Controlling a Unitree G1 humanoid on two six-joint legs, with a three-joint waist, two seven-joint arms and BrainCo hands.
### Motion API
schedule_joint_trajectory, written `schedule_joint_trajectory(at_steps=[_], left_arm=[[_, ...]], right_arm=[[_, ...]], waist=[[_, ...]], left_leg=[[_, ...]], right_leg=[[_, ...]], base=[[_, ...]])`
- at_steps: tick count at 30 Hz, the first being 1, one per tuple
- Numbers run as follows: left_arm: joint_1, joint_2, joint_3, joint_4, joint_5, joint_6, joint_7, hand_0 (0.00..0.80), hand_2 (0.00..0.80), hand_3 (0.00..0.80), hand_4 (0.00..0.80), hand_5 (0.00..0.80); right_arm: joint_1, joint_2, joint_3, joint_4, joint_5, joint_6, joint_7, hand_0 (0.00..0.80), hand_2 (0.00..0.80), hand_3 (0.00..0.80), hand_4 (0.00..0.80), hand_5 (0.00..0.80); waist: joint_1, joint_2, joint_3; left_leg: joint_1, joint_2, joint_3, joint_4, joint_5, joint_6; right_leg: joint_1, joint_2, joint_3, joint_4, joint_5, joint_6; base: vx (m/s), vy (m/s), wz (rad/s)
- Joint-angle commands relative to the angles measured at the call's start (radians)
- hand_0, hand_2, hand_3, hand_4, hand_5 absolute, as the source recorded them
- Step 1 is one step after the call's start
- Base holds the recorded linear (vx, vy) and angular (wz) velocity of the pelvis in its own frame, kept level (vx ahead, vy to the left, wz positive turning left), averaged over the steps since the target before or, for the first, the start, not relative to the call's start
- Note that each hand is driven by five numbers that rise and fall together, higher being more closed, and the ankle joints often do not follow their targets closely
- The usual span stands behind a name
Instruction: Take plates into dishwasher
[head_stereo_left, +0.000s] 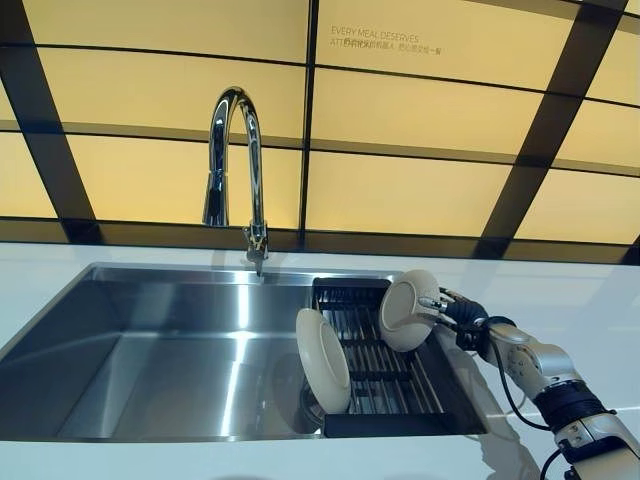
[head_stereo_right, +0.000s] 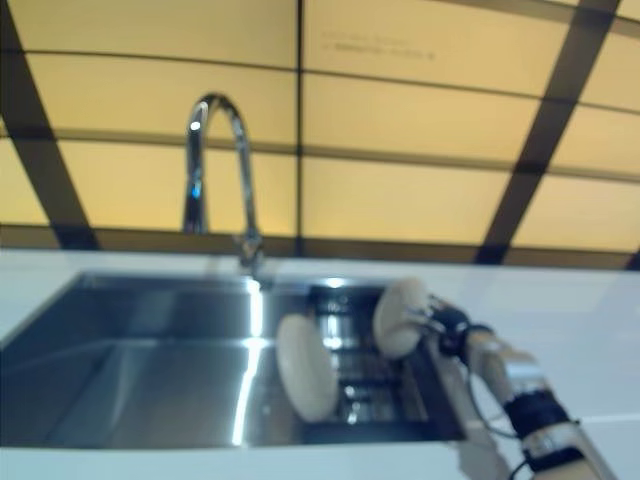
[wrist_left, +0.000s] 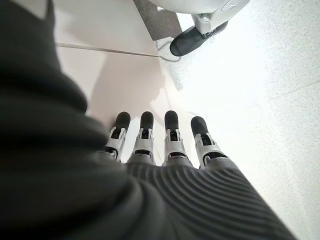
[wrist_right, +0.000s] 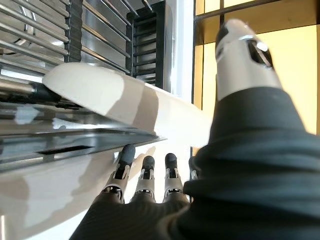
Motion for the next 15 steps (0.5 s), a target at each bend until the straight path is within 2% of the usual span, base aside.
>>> schedule_joint_trajectory(at_steps=[1, 15], left_arm=[[-0.064, 0.014, -0.057, 0.023, -0.021, -0.011, 0.004, 0.0, 0.0, 0.0, 0.0, 0.0], [-0.073, 0.008, -0.062, 0.031, -0.024, -0.013, 0.006, 0.0, 0.0, 0.0, 0.0, 0.0]], right_arm=[[-0.063, 0.048, 0.07, 0.031, 0.0, 0.021, 0.003, 0.0, 0.0, 0.0, 0.0, 0.0], [-0.078, 0.067, 0.089, 0.042, -0.01, 0.03, -0.016, 0.0, 0.0, 0.0, 0.0, 0.0]], waist=[[0.044, -0.009, 0.012], [0.046, -0.011, 0.011]], left_leg=[[-0.046, -0.03, 0.017, 0.001, -0.01, 0.027], [-0.047, -0.031, 0.015, 0.002, -0.011, 0.029]], right_leg=[[0.082, -0.029, -0.038, 0.003, -0.08, 0.078], [0.083, -0.027, -0.037, 0.003, -0.082, 0.076]], base=[[0.0, 0.0, 0.0], [0.0, 0.0, 0.0]])
